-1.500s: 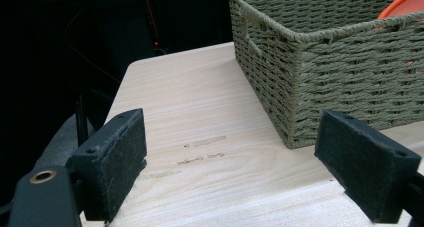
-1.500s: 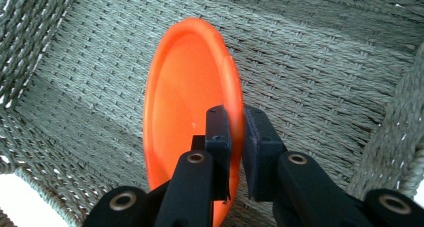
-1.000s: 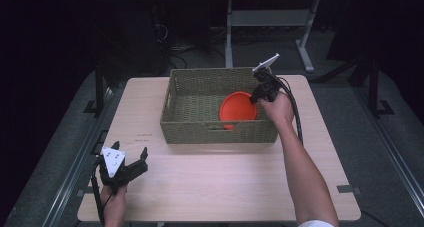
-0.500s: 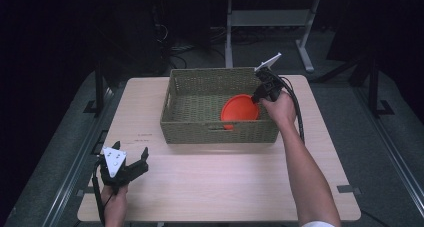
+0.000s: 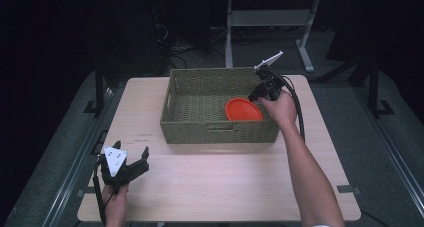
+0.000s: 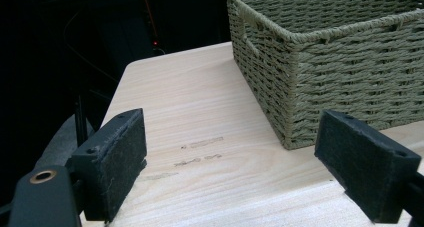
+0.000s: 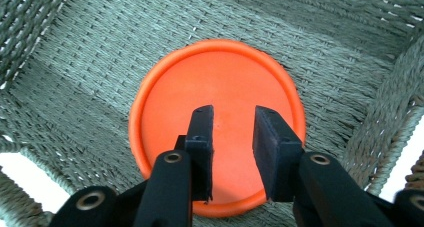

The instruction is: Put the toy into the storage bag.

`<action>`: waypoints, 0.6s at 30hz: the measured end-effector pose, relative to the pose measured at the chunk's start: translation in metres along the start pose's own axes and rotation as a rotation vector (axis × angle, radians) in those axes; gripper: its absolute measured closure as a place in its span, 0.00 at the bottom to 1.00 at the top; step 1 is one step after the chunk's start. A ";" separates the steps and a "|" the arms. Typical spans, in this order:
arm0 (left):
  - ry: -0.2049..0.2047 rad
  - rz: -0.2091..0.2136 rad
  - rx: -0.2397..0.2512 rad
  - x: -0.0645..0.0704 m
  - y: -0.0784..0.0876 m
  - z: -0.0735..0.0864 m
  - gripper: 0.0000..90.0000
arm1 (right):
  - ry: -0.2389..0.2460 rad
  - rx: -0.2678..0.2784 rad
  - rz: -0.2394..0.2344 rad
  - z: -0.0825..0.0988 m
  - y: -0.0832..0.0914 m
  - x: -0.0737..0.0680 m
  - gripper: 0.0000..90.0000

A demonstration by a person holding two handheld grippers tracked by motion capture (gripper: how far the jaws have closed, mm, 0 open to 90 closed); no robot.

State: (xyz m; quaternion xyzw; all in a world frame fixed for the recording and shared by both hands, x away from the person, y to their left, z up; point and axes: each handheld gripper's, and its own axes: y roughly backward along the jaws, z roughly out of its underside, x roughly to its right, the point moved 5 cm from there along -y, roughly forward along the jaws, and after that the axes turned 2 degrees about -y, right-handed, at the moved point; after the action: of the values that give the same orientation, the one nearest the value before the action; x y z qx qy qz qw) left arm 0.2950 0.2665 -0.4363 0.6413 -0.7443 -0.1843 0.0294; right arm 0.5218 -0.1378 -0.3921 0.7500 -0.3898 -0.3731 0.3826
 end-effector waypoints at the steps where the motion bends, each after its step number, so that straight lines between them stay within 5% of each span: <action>1: -0.001 0.000 -0.001 0.000 0.000 0.000 0.14 | 0.004 0.002 -0.005 0.000 0.001 -0.001 0.75; 18: -0.012 0.008 0.006 0.002 0.000 -0.001 0.14 | -0.005 0.041 -0.072 0.006 0.011 -0.007 0.65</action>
State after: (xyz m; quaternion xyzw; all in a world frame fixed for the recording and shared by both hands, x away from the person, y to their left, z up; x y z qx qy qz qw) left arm 0.2946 0.2648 -0.4357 0.6372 -0.7475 -0.1859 0.0239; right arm 0.5104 -0.1375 -0.3826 0.7704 -0.3709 -0.3803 0.3525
